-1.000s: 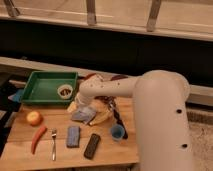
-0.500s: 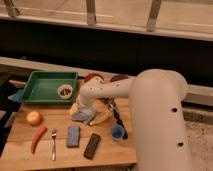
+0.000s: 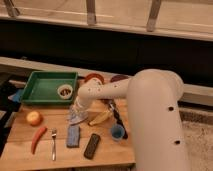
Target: Wipe red bowl with towel
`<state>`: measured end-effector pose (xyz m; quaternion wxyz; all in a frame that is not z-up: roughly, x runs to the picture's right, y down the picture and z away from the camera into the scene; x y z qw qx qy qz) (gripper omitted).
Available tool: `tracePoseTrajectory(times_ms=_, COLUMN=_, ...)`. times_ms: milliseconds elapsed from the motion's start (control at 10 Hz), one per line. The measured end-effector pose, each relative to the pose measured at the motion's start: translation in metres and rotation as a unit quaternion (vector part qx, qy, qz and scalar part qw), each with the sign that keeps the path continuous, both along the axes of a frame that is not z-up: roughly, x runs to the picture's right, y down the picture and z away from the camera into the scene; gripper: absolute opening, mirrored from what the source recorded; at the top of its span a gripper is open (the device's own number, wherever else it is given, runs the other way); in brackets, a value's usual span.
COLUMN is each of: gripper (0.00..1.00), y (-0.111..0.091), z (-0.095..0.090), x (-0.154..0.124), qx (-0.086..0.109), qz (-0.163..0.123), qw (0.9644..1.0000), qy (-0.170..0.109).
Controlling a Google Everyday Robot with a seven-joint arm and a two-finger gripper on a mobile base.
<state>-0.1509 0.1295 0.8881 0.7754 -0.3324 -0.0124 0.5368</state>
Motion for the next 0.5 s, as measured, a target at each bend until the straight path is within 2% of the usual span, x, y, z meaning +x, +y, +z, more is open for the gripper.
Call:
tracePoseTrajectory(times_ms=200, gripper=0.02, y=-0.004, z=-0.003, x=0.001, qx=0.008, qz=0.006, qw=0.9999, qy=-0.006)
tracePoseTrajectory(times_ms=500, gripper=0.00, y=-0.039, z=-0.029, x=0.005, qx=0.029, qz=0.042, qw=0.9978, qy=-0.043)
